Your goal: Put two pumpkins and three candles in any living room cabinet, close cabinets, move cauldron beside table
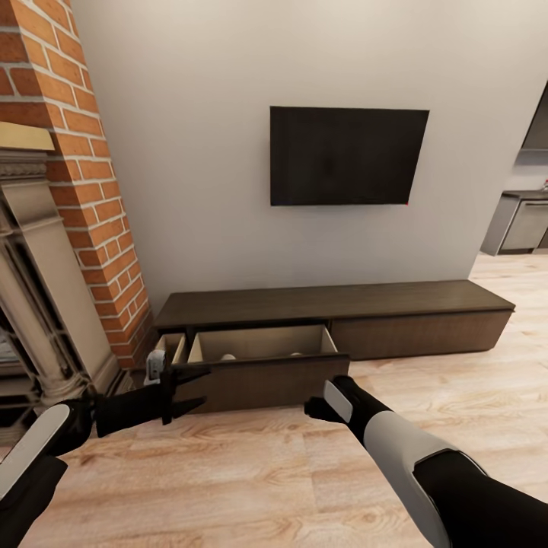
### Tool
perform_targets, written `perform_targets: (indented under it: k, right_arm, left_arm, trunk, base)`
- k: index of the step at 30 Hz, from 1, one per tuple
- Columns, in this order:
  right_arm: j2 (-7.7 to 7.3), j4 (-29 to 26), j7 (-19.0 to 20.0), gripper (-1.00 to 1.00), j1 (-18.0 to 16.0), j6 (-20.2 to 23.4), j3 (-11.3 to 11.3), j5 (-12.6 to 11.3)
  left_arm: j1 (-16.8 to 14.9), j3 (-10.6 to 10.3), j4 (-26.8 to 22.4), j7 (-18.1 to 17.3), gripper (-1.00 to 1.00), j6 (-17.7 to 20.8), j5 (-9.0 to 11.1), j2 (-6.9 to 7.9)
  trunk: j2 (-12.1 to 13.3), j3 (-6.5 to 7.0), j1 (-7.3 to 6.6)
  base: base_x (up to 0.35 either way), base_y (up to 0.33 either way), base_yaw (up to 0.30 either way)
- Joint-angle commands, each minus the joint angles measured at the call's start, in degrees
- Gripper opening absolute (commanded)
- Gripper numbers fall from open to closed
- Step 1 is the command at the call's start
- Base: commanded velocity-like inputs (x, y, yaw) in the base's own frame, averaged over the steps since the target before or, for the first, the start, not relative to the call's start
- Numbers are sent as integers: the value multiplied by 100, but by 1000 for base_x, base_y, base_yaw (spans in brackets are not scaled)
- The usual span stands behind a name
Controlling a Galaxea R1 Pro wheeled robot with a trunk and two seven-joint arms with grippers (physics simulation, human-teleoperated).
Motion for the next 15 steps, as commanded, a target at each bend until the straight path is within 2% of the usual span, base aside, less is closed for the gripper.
perform_targets:
  k: [1,4,7,8,10,11,12,13,15]
  right_arm:
    - [-10,-7,-45,100,-3,14,41,-61]
    - [-12,-9,-43,100,-1,-44,42,-58]
    - [10,-12,-35,100,-1,-402,52,-47]
    - [10,-9,-27,100,1,-486,53,-46]
    - [-7,38,26,100,9,-807,56,-44]
    - [-13,48,74,100,32,-943,59,-39]
    - [-17,45,136,100,85,-1077,65,-18]
    - [-20,30,208,100,157,-1213,92,26]
    - [-23,15,369,100,311,-1500,176,163]
  left_arm:
    - [-5,-3,57,159,100,1,68,-5]
    - [-6,1,149,595,100,-12,64,-43]
    - [-34,0,300,1295,100,-134,6,-77]
    - [-37,0,316,1397,100,-169,-21,-83]
    - [-41,-16,372,1702,100,-345,-245,-129]
    - [-40,-24,436,1796,100,-454,-490,-157]
    - [-40,-31,565,1857,100,-582,-837,-200]
    - [-40,-36,759,1882,100,-719,-1250,-272]
    - [-40,-37,1225,1890,100,-1011,-2157,-518]
  trunk:
    - [-45,-24,22]
    - [-165,-78,88]
    - [-285,-132,154]
    - [-325,-150,176]
    - [-405,-186,220]
    - [-446,-204,241]
    - [-486,-222,263]
    - [-526,-240,285]
    - [-606,-276,329]
  base:
    - [0,0,0]
    - [0,0,0]
    - [0,0,0]
    - [0,0,0]
    - [0,0,0]
    - [0,0,0]
    - [0,0,0]
    - [0,0,0]
    - [0,0,0]
